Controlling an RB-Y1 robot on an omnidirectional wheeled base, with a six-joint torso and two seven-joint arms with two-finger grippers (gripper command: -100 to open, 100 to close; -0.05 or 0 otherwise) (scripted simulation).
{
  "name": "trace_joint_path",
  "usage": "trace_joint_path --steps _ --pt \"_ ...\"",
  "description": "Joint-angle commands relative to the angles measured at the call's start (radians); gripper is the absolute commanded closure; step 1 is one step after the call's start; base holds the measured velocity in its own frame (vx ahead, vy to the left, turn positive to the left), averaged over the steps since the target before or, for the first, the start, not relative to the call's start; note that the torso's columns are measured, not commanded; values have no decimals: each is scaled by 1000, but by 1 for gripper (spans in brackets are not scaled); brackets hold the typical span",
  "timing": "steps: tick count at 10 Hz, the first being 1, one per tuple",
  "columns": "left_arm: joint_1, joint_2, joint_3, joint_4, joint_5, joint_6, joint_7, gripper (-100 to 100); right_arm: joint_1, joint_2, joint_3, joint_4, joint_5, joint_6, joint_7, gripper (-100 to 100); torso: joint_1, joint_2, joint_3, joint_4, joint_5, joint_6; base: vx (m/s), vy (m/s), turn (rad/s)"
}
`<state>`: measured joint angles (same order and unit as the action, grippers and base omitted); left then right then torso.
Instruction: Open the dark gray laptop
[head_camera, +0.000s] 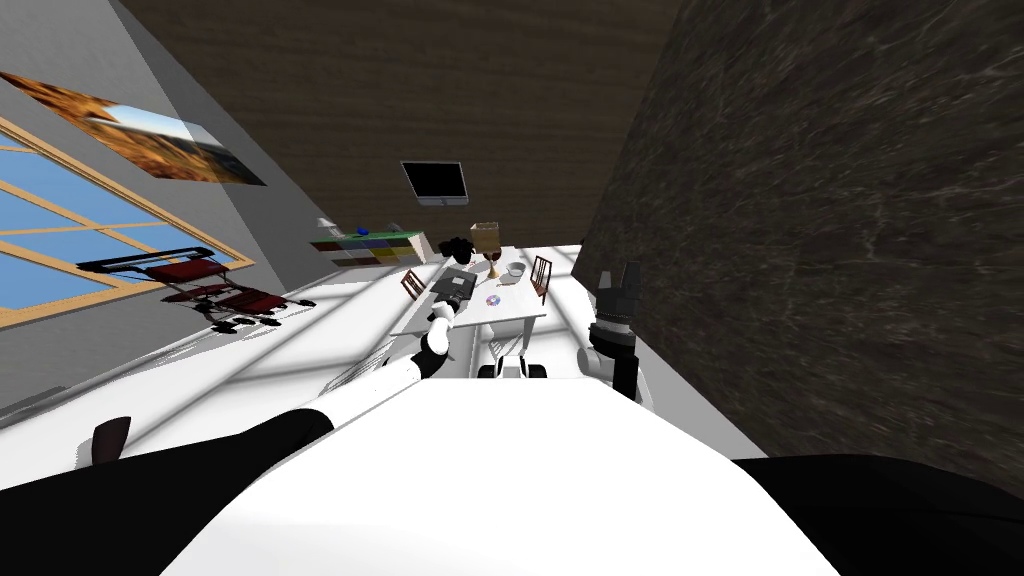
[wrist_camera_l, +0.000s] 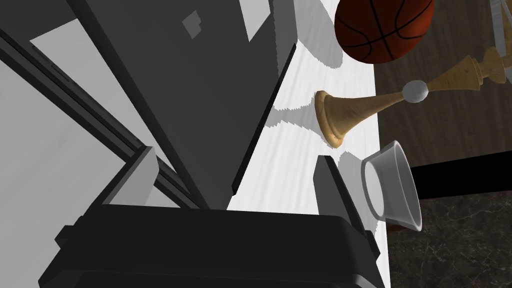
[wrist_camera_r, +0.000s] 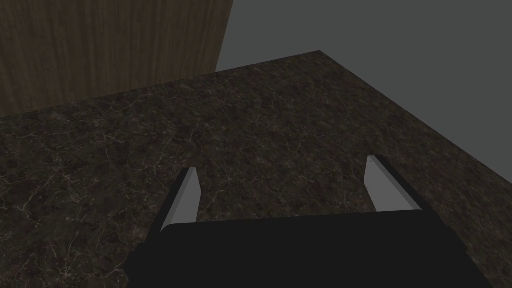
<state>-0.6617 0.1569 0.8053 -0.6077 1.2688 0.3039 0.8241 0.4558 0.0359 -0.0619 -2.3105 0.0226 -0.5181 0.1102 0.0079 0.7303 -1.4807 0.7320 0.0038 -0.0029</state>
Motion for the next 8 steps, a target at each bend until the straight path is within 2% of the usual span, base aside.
trace_joint_path --steps 1,3,5,6,7,8 --pt "-44 29 -8 56 -28 -22 36 -100 0 0 0 0 0 0 0 0 -1 2 1 1 -1 0 -46 3 24" --pt "-84 51 -17 96 -51 -37 66 -100 0 0 0 0 0 0 0 0 -5 6 4 5 -3 2 -44 7 17" --pt "-84 51 -17 96 -51 -37 77 -100 0 0 0 0 0 0 0 0 -9 8 5 6 -5 2 -18 2 5" --pt "-84 51 -17 96 -51 -37 66 -100 0 0 0 0 0 0 0 0 -9 8 5 6 -4 3 0 0 0" --pt "-124 73 -26 137 -75 -52 95 -100 0 0 0 0 0 0 0 0 -9 7 5 6 -4 3 -35 -5 22" --pt "-124 73 -26 137 -75 -52 95 -100 0 0 0 0 0 0 0 0 -9 10 6 8 -5 3 -40 -3 17"
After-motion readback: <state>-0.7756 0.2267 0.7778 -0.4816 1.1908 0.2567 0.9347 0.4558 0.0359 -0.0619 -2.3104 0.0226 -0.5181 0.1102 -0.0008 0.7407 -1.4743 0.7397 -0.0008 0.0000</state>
